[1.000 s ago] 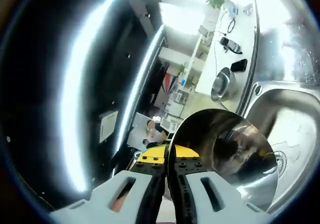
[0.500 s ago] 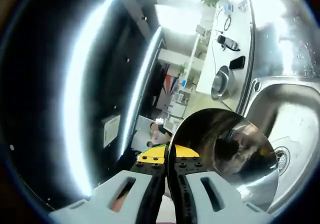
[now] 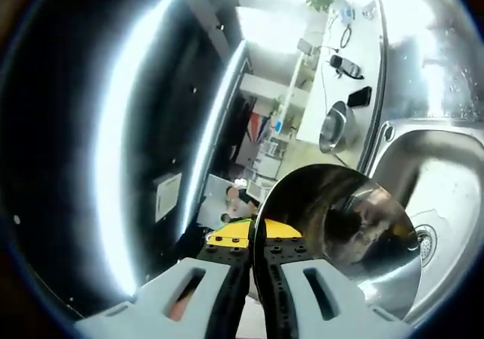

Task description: Pick up bowl with dirty water move over sink pour dirty water into sink return bowl to place

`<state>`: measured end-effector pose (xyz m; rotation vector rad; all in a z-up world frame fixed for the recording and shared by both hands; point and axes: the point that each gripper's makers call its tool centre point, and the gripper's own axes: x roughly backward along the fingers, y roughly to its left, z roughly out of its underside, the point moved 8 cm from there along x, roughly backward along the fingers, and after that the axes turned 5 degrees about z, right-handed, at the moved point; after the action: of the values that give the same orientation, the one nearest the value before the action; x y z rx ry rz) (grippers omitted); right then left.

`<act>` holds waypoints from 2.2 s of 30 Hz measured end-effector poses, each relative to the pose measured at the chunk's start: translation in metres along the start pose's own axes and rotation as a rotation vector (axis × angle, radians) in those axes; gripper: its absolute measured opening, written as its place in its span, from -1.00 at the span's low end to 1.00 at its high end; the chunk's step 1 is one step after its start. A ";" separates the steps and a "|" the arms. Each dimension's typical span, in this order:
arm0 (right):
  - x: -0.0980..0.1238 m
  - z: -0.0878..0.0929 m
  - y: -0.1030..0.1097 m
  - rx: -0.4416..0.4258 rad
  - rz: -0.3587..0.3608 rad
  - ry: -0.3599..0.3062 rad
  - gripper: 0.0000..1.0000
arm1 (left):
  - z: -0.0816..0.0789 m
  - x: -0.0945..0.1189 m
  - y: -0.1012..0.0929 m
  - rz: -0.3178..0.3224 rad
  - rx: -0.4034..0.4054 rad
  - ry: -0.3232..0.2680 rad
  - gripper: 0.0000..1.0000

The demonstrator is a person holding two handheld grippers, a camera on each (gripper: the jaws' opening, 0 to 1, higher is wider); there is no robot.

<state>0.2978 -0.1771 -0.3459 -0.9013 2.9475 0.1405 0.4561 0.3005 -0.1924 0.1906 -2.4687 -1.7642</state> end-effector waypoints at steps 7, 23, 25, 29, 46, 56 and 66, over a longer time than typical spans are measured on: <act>0.000 0.000 0.001 -0.001 0.000 0.000 0.33 | 0.002 0.001 -0.001 0.009 0.035 0.004 -1.00; 0.003 -0.001 0.000 -0.001 0.005 -0.002 0.33 | -0.007 0.006 0.002 0.046 0.174 -0.013 -1.00; 0.004 -0.001 0.000 -0.002 0.006 -0.002 0.33 | -0.010 0.007 0.003 0.054 0.202 -0.019 -1.00; 0.006 -0.001 0.000 -0.001 0.008 -0.002 0.33 | -0.014 0.008 0.005 0.069 0.251 -0.028 -1.00; 0.012 0.000 0.001 -0.011 0.001 -0.005 0.32 | -0.042 0.007 0.000 0.128 0.361 -0.063 -1.00; 0.019 0.002 0.001 -0.024 0.005 -0.012 0.32 | -0.057 0.007 -0.010 0.170 0.443 -0.066 -1.00; 0.027 0.002 -0.004 -0.026 0.019 -0.015 0.32 | -0.085 0.007 -0.025 0.227 0.579 -0.113 -1.00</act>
<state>0.2776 -0.1950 -0.3504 -0.8720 2.9474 0.1858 0.4639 0.2124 -0.1888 -0.1489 -2.8792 -0.9681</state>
